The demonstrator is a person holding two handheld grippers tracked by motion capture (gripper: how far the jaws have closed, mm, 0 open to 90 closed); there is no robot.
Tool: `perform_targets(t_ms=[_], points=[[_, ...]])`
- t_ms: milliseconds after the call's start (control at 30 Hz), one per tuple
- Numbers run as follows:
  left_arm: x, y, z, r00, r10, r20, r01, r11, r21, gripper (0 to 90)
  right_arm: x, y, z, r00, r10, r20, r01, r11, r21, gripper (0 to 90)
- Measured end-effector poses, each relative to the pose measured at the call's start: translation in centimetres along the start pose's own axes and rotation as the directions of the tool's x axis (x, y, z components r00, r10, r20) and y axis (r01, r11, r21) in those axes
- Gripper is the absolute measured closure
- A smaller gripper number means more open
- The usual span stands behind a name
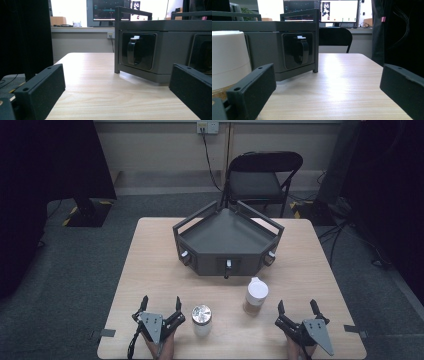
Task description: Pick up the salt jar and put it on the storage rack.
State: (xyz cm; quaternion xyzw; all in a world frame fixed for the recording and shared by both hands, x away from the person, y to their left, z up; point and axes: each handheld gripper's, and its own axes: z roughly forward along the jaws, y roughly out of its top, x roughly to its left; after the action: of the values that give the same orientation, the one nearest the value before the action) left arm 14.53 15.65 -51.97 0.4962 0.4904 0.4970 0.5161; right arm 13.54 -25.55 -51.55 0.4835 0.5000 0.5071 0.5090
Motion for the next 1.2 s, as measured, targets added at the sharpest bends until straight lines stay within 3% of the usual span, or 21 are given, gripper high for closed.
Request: perform_targets(t_ms=[1200], points=[[0.02,0.01,0.06,1.0000,0.000,0.009,0.000,1.0000,0.000,0.0,-0.10,0.00,-0.01,1.0000,0.000,-0.007,0.000,1.000,0.000,0.0]])
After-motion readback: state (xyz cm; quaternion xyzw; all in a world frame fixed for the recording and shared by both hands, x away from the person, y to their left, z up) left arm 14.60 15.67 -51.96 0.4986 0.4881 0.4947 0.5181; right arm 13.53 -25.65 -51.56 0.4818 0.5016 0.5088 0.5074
